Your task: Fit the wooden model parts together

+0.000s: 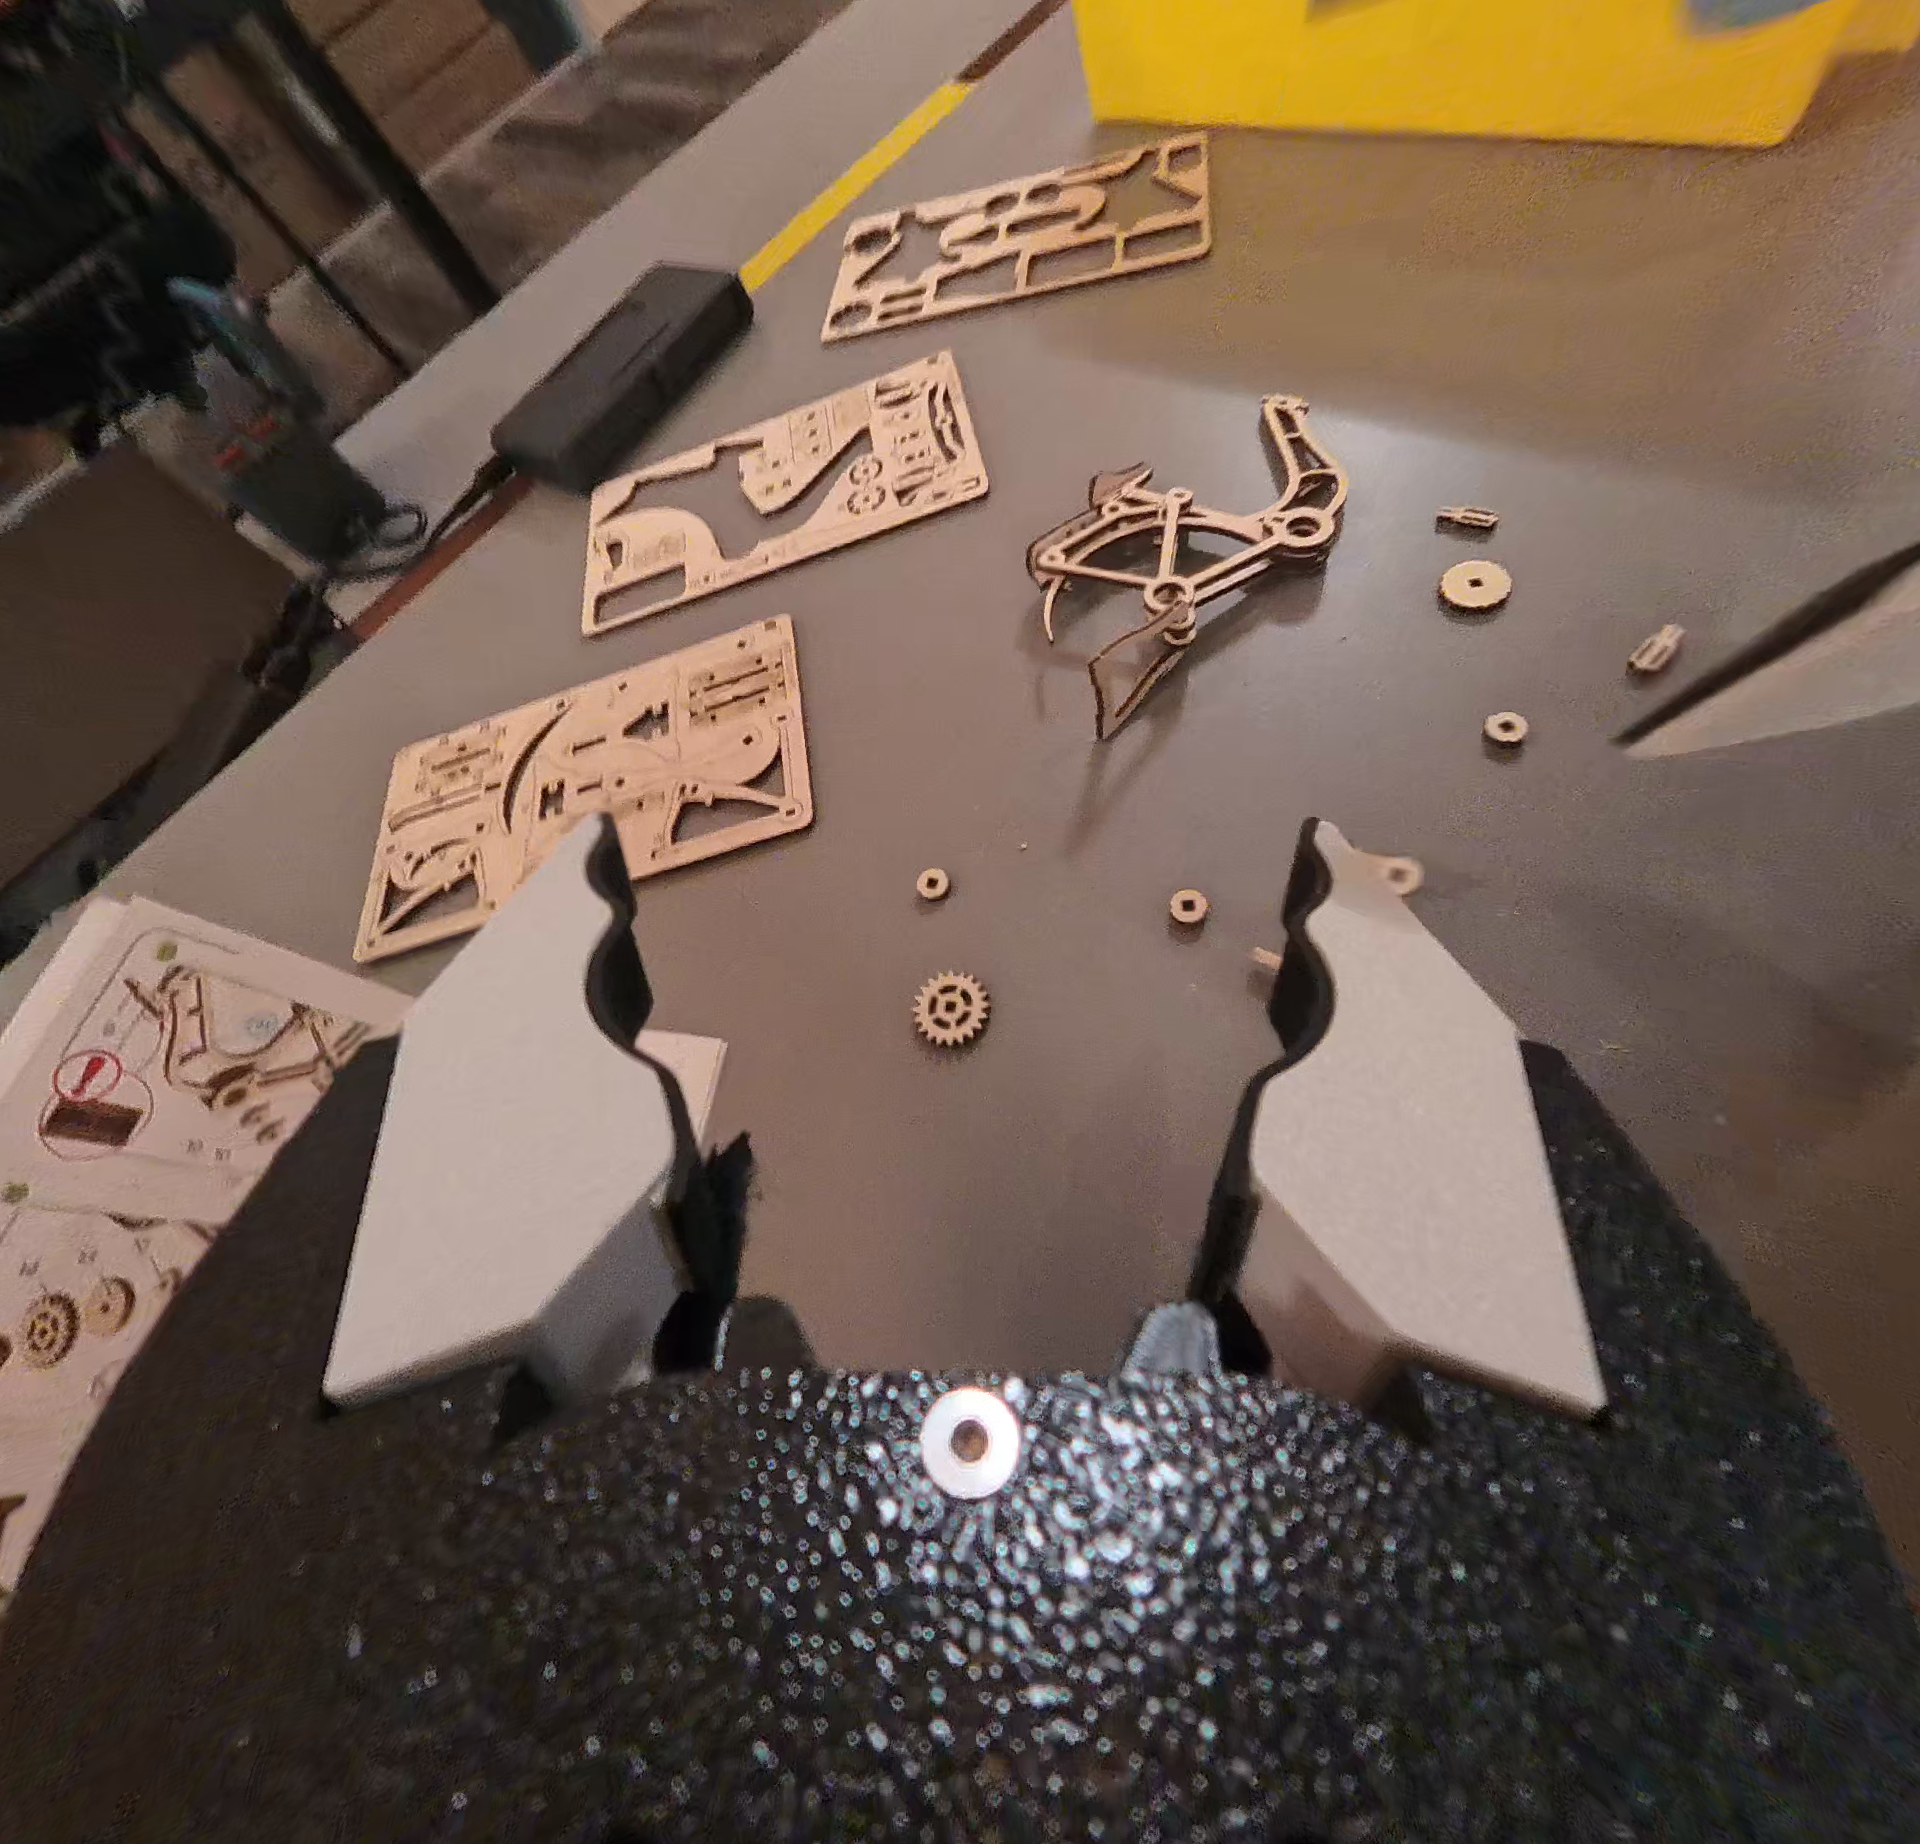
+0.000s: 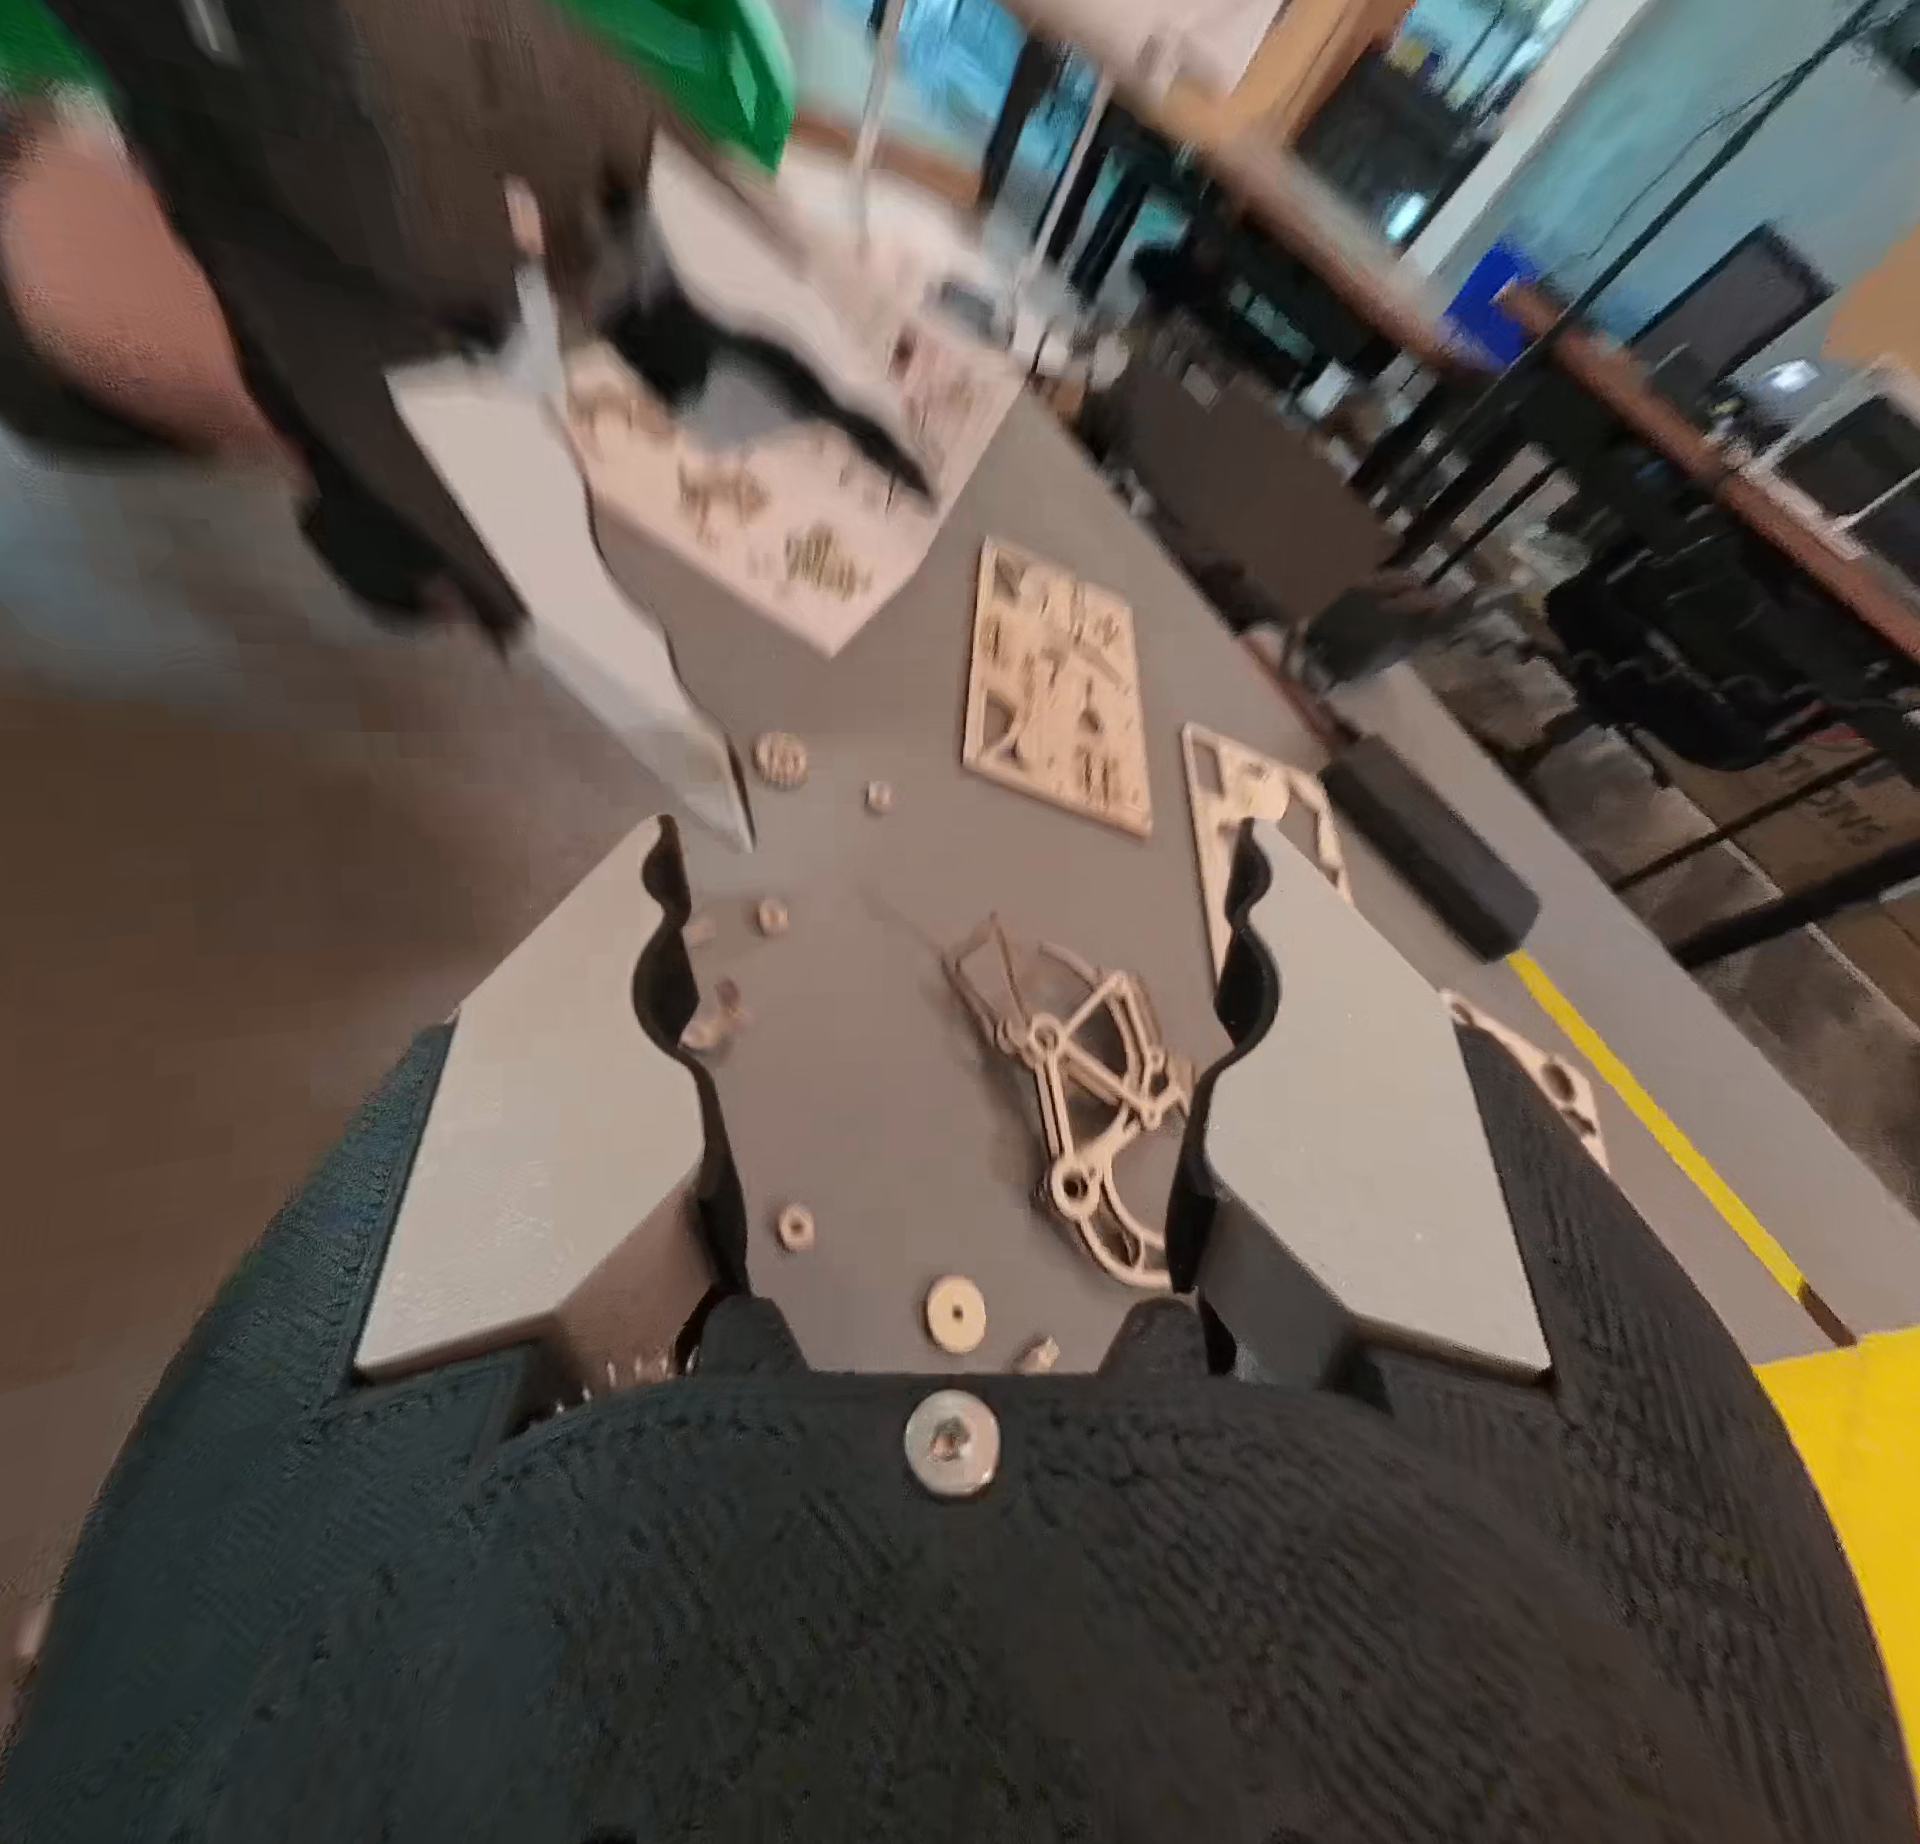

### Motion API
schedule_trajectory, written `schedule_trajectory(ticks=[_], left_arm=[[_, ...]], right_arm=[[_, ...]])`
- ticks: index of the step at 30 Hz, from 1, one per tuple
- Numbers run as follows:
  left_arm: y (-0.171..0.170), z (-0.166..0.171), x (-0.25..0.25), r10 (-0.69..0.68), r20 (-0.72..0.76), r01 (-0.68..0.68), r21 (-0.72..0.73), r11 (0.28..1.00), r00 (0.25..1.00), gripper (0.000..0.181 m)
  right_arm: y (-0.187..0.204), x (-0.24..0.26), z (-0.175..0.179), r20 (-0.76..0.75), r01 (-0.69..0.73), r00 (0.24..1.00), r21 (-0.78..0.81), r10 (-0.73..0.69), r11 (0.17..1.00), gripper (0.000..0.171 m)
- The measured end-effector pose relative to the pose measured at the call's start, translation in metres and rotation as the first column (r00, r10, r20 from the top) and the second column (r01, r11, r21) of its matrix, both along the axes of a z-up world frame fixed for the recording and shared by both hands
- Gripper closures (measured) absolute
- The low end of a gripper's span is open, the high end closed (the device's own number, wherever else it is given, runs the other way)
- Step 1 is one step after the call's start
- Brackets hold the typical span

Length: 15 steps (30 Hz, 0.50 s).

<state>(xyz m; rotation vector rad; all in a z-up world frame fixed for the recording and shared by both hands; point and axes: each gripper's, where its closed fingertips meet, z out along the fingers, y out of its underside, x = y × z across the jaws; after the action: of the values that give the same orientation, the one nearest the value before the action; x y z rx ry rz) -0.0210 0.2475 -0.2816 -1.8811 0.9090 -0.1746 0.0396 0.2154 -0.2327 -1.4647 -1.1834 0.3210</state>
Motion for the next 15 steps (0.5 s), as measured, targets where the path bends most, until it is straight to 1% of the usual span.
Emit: schedule_trajectory(ticks=[1,2,4,5,7,9,10,12,15], left_arm=[[0.001,0.0,0.001,0.023,-0.012,-0.023,-0.014,1.0,1.0,0.058],[0.002,0.0,0.002,0.043,-0.031,-0.043,-0.017,0.999,0.999,0.057],[0.005,0.001,0.002,0.089,-0.075,-0.089,-0.003,0.996,0.993,0.054],[0.007,0.002,0.0,0.113,-0.098,-0.112,0.015,0.994,0.989,0.054],[0.01,0.005,-0.003,0.166,-0.144,-0.161,0.051,0.986,0.975,0.052],[0.012,0.01,-0.004,0.208,-0.187,-0.195,0.086,0.977,0.96,0.051],[0.014,0.013,-0.006,0.236,-0.216,-0.215,0.115,0.97,0.948,0.051],[0.016,0.018,-0.008,0.282,-0.277,-0.239,0.181,0.954,0.919,0.05],[0.016,0.023,-0.008,0.315,-0.322,-0.247,0.234,0.94,0.893,0.05]], right_arm=[[-0.003,0.0,0.016,-0.045,0.025,0.999,0.021,-0.024,0.999,0.068],[-0.004,0.0,0.027,-0.052,0.057,0.997,0.05,-0.055,0.997,0.068],[-0.007,0.003,0.038,-0.012,0.108,0.994,0.104,-0.108,0.989,0.066],[-0.01,0.003,0.044,-0.022,0.121,0.993,0.112,-0.119,0.986,0.062],[-0.03,-0.008,0.064,-0.154,0.064,0.987,0.074,-0.052,0.995,0.058],[-0.054,-0.022,0.086,-0.293,-0.009,0.956,0.045,0.022,0.999,0.056],[-0.06,-0.026,0.093,-0.313,-0.002,0.949,0.056,0.02,0.998,0.054],[-0.064,-0.031,0.097,-0.307,0.039,0.952,0.076,-0.014,0.996,0.05],[-0.071,-0.042,0.093,-0.297,0.028,0.955,0.035,-0.016,0.999,0.049]])
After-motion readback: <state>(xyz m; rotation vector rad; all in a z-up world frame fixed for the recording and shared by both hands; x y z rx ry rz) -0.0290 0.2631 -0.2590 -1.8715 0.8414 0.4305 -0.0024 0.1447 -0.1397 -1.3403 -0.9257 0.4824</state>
